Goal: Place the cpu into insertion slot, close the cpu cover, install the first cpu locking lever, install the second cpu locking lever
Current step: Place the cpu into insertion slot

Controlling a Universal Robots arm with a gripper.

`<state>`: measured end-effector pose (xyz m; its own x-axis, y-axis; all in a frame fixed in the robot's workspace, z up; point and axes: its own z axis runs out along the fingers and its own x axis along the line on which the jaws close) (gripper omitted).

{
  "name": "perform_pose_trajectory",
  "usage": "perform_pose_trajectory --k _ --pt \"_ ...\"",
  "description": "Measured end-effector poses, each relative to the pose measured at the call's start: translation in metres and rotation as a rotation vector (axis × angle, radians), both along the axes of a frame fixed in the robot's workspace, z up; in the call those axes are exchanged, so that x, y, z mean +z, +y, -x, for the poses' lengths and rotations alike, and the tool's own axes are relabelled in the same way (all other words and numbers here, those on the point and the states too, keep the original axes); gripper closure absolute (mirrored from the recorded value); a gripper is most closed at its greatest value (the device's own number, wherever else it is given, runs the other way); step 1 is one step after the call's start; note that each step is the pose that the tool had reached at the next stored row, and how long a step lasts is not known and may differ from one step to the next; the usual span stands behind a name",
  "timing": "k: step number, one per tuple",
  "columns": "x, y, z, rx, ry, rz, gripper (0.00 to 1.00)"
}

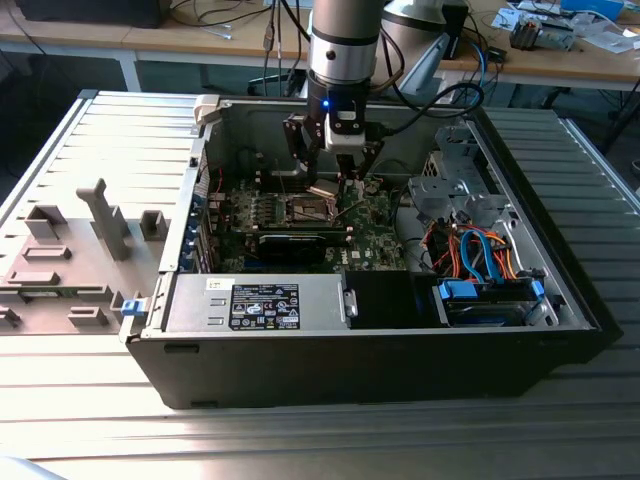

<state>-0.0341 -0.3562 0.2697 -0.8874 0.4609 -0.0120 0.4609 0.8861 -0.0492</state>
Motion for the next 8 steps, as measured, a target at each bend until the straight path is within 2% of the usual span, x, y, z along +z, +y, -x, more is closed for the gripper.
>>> perform_pose_trajectory --k 8 --pt "-0.0001 0.0 0.0 -0.01 -0.0001 0.0004 0.46"
